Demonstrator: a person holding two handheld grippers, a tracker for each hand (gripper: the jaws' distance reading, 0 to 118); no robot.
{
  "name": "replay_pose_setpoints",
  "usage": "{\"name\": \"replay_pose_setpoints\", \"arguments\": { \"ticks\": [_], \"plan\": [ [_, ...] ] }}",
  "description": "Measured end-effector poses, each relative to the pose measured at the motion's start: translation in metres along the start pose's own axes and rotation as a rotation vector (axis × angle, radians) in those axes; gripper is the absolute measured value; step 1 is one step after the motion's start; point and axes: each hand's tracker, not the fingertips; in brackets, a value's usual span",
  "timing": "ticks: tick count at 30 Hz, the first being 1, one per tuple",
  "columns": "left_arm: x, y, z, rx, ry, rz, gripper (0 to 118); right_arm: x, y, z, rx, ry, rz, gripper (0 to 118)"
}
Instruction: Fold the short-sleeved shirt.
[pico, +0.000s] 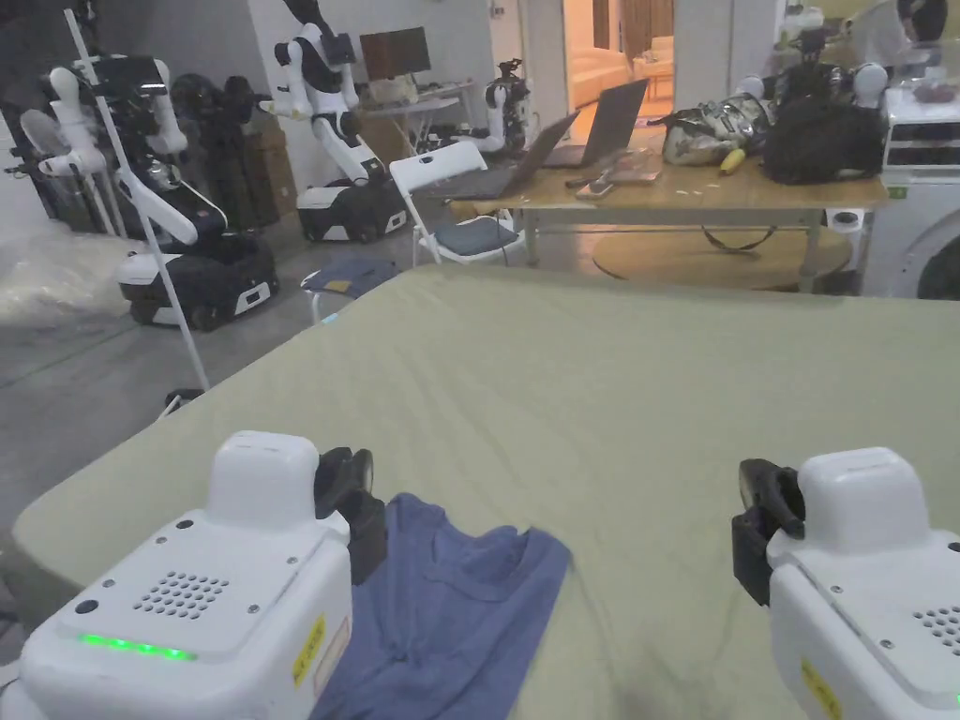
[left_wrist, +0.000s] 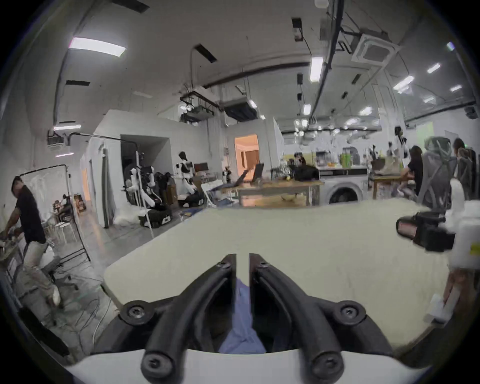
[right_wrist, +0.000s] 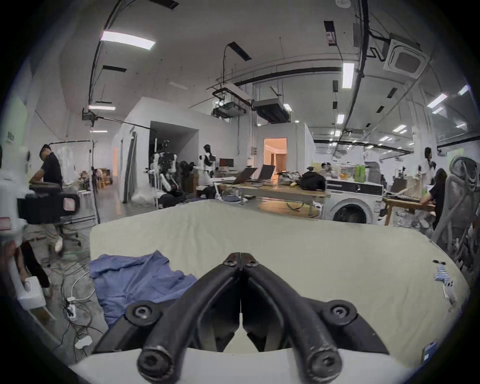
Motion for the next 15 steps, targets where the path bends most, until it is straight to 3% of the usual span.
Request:
{"name": "replay_pose_setpoints", "arguments": {
  "ticks": [2, 3, 9, 15],
  "plan": [
    [-0.017, -0.019, -0.019, -0.047, -0.098, -0.013, 78, 0.003, -0.005, 0.003, -0.003, 0.006, 0.014, 0],
    [-0.024, -0.026, -0.034, -0.128, -0.128, -0.015, 87, 0.006, -0.008, 0.005, -0.007, 0.006, 0.017, 0],
    [-0.041, -0.078, -0.121, -0.417, -0.206, 0.099, 88, 0.033, -0.031, 0.009, -0.098, -0.028, -0.025, 0],
    [-0.034, -0.130, -0.196, -0.647, -0.177, 0.075, 92, 0.061, -0.045, 0.023, -0.147, -0.091, -0.046, 0]
  ]
}}
